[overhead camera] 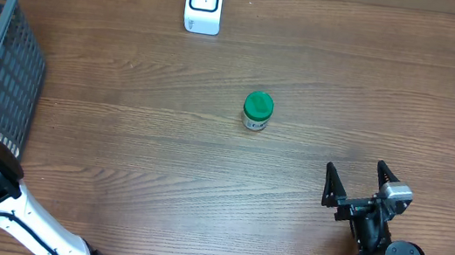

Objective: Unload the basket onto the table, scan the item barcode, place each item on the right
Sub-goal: 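Reach into the basket and grasp the clear snack bag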

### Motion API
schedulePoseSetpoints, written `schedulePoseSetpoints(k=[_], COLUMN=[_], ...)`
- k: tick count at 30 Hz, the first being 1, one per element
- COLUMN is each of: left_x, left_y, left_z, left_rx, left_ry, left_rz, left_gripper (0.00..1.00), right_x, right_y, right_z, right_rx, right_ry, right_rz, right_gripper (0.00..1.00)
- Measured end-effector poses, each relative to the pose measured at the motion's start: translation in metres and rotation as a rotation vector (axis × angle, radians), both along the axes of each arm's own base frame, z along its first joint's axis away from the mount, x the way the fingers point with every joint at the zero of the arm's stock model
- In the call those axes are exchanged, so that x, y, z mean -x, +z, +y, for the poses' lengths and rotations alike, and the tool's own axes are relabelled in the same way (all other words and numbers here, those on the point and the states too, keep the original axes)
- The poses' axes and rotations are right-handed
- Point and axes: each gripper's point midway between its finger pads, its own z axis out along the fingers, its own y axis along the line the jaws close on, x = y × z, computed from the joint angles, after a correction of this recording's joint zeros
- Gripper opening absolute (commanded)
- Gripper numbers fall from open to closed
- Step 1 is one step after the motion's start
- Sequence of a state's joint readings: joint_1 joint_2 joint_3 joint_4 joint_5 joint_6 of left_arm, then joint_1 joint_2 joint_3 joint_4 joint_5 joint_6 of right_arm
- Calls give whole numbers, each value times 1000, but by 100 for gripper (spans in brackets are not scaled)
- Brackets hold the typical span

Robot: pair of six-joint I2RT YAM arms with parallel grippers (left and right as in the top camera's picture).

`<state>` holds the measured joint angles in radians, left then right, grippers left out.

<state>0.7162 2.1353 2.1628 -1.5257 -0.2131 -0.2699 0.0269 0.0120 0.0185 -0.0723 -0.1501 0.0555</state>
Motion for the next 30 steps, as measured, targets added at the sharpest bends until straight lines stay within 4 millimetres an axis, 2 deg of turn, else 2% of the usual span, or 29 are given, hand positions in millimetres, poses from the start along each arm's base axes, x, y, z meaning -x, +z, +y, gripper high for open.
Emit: schedulePoseSetpoints(k=[7, 14, 22, 27, 30], left_x=[6, 9, 5, 6, 8], left_y=[-36, -69, -94, -107, -116], left_z=[6, 4, 10, 10, 8], left_rx=[9, 24, -3, -8, -5], left_ry=[2, -19, -47, -53, -54], left_rz=[37, 64, 50, 48, 55], left_gripper=[80, 82, 89, 84, 77], right_x=[0, 0, 0, 0, 0], right_y=[0, 0, 0, 0, 0], right_z=[0, 0, 0, 0, 0], right_rx=[0, 0, 0, 0, 0], right_ry=[0, 0, 0, 0, 0], right_rz=[0, 0, 0, 0, 0], right_gripper=[100, 100, 100, 100, 100])
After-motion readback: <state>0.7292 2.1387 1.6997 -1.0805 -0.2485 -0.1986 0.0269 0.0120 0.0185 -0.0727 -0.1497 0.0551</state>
